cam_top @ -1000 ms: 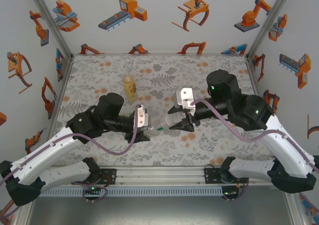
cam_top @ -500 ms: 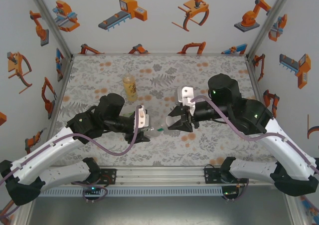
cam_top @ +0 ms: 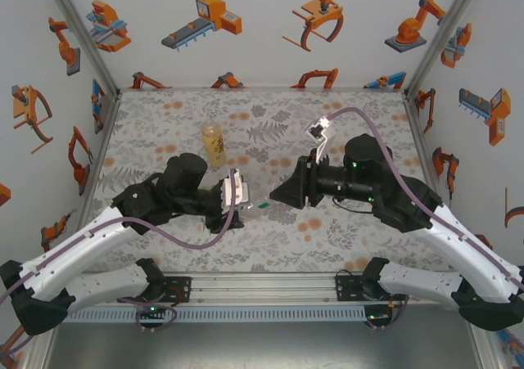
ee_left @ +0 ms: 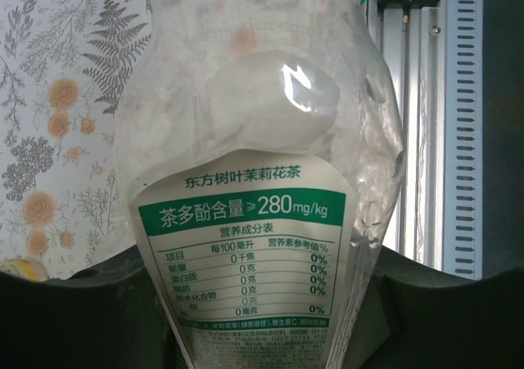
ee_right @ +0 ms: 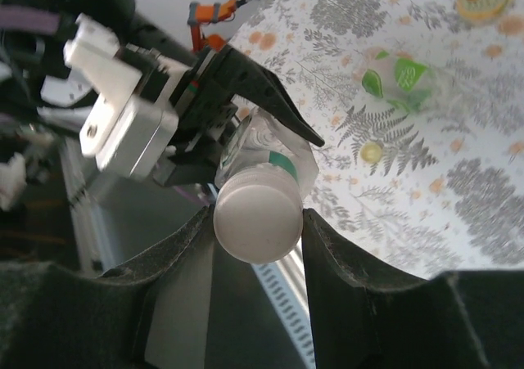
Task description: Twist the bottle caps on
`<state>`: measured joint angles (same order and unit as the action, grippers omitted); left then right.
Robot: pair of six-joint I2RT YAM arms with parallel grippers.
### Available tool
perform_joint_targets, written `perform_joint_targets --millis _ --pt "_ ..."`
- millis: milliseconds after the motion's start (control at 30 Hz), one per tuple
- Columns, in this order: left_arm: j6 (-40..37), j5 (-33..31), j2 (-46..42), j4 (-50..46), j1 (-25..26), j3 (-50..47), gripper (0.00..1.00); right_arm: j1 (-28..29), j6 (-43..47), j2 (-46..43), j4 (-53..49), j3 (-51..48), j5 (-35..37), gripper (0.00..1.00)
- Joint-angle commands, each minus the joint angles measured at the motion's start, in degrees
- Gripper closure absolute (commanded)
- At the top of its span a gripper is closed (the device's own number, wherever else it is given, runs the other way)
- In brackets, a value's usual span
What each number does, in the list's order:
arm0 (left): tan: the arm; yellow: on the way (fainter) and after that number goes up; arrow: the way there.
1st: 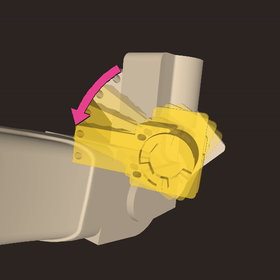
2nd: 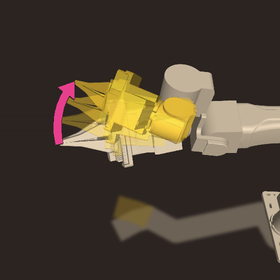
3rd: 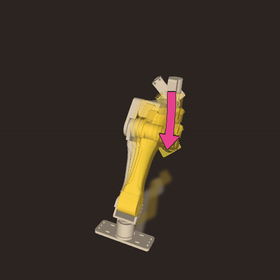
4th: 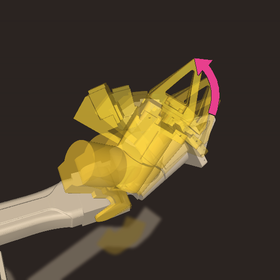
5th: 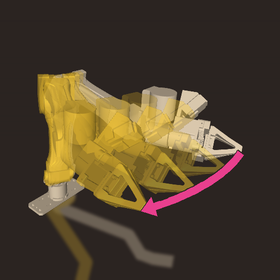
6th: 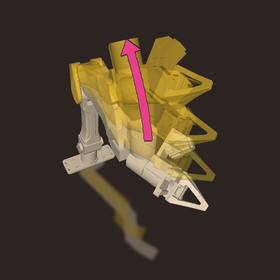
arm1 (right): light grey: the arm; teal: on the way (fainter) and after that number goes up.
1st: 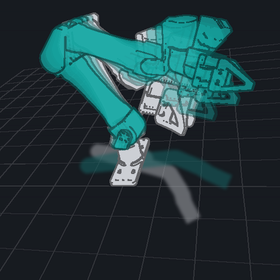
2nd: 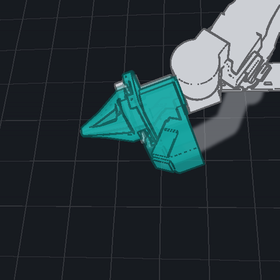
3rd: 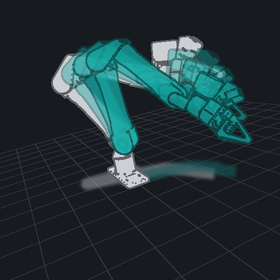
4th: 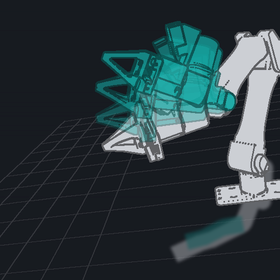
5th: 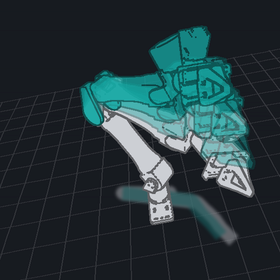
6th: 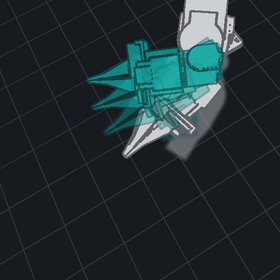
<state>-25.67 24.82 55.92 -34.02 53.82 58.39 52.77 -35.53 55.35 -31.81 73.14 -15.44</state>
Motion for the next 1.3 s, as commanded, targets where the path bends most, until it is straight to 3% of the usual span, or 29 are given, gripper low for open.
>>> perform_joint_targets --millis 0,167,233,433,567,833,1033,1267 --pt "-1.18 0.34 0.93 1.63 0.76 1.92 1.00 0.14 -16.62 1.56 -4.06 3.34 10.25 1.00" --pt "-0.45 -0.95 1.48 2.46 0.93 2.17 0.99 0.14 -23.60 3.66 -12.01 6.66 12.95 1.00" --pt "-0.10 -1.49 1.70 3.15 0.93 2.00 0.92 0.14 -24.04 3.97 -11.33 6.41 12.29 1.00" --pt "1.26 -2.86 1.53 4.97 0.93 1.40 0.37 0.09 -20.79 4.42 -13.06 6.91 15.46 1.00" --pt "1.71 -4.95 0.61 5.36 0.93 0.95 0.25 -0.83 -15.38 5.78 -15.65 8.29 18.12 1.00" --pt "8.21 -13.68 -0.24 5.05 0.41 -0.56 0.24 -9.67 -4.10 13.17 -20.52 11.70 15.55 1.00" --pt "17.76 -20.81 -0.29 6.09 -2.30 -2.67 0.24 -18.96 7.15 21.17 -23.17 17.46 15.68 1.00" --pt "21.39 -21.66 0.91 3.22 -5.74 -3.29 0.22 -28.94 18.07 33.02 -24.54 25.66 16.17 1.00"
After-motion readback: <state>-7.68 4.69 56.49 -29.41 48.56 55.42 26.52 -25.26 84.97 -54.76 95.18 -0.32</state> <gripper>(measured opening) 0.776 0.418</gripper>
